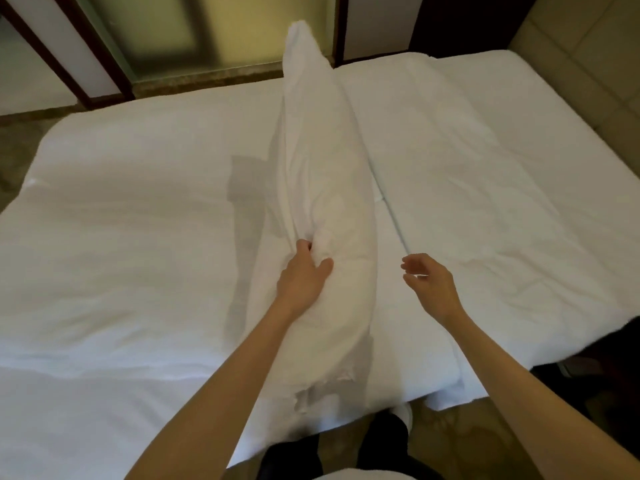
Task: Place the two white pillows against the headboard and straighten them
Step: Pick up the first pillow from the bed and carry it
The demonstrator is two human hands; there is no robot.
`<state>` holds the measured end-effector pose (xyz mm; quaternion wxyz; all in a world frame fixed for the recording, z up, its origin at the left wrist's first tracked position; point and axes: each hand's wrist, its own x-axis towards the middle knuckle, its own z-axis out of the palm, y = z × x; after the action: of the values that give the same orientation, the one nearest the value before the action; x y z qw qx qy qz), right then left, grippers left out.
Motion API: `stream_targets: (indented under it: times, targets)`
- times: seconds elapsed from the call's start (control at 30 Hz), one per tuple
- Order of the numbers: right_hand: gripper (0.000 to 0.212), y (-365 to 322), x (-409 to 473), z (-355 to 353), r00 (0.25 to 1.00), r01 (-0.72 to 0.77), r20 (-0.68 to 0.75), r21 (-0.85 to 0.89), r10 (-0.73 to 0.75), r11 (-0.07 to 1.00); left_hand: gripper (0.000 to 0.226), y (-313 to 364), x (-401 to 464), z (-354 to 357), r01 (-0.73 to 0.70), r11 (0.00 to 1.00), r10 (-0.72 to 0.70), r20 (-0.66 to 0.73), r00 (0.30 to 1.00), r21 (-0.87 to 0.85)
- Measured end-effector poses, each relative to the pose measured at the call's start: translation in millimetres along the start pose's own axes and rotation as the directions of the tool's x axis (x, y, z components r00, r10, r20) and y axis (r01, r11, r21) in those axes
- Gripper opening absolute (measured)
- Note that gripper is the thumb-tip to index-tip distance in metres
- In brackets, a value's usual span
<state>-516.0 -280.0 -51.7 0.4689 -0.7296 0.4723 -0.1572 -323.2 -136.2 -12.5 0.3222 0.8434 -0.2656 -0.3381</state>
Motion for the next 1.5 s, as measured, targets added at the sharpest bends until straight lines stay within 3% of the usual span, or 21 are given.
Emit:
stream_targets:
  times: [0.1, 0.2, 0.3, 0.4, 0.67, 0.87, 1.0, 1.07, 1.17, 1.33, 1.5]
  targets:
    - [0.025, 23, -3, -45, 1.0, 0.008, -0.015, 0.036, -0.008, 0.999, 0.038, 34, -12, 57, -0.02, 1.0, 0.02, 0.049, 0.999, -0.011]
    - [0.023, 44, -3, -82, 1.0, -0.007, -0.012, 0.065, 0.008, 0.998, 0.022, 61, -26, 108, -0.036, 0.988, 0.047, 0.068, 0.997, -0.147]
    - [0.021, 64, -2, -113, 0.999, -0.042, -0.027, 0.103, 0.045, 0.994, 0.013, 82, -38, 147, -0.051, 0.927, 0.027, -0.069, 0.997, -0.372]
    - [0.022, 77, 1, -134, 0.992, -0.099, -0.066, 0.125, 0.108, 0.987, 0.018, 93, -38, 165, -0.097, 0.903, 0.02, -0.184, 0.983, -0.418]
    - [0.021, 74, 29, -128, 0.988, -0.125, -0.075, 0.142, 0.136, 0.982, 0.021, 77, 3, 148, -0.048, 0.941, -0.052, -0.285, 0.957, -0.334]
    - [0.066, 62, 72, -94, 0.974, -0.227, -0.023, -0.128, 0.226, 0.965, 0.026, 38, 67, 117, 0.111, 0.98, -0.158, -0.306, 0.939, -0.168]
    - [0.083, 63, 108, -74, 0.934, -0.357, -0.026, -0.153, 0.357, 0.922, 0.037, 23, 123, 103, 0.256, 0.96, -0.278, -0.307, 0.91, -0.111]
    - [0.086, 67, 120, -67, 0.917, -0.399, -0.04, -0.155, 0.398, 0.904, 0.043, 16, 146, 97, 0.34, 0.929, -0.368, -0.255, 0.894, -0.149]
    - [0.088, 77, 139, -58, 0.886, -0.465, -0.086, -0.167, 0.456, 0.87, 0.046, -1, 178, 90, 0.432, 0.881, -0.451, -0.069, 0.89, -0.192]
    - [0.083, 99, 146, -49, 0.876, -0.481, -0.129, -0.224, 0.464, 0.847, 0.035, -27, 196, 93, 0.524, 0.795, -0.493, 0.176, 0.852, -0.305]
    - [0.074, 105, 144, -38, 0.871, -0.48, -0.239, -0.225, 0.43, 0.848, 0.047, -27, 188, 108, 0.634, 0.564, -0.536, 0.35, 0.768, -0.528]
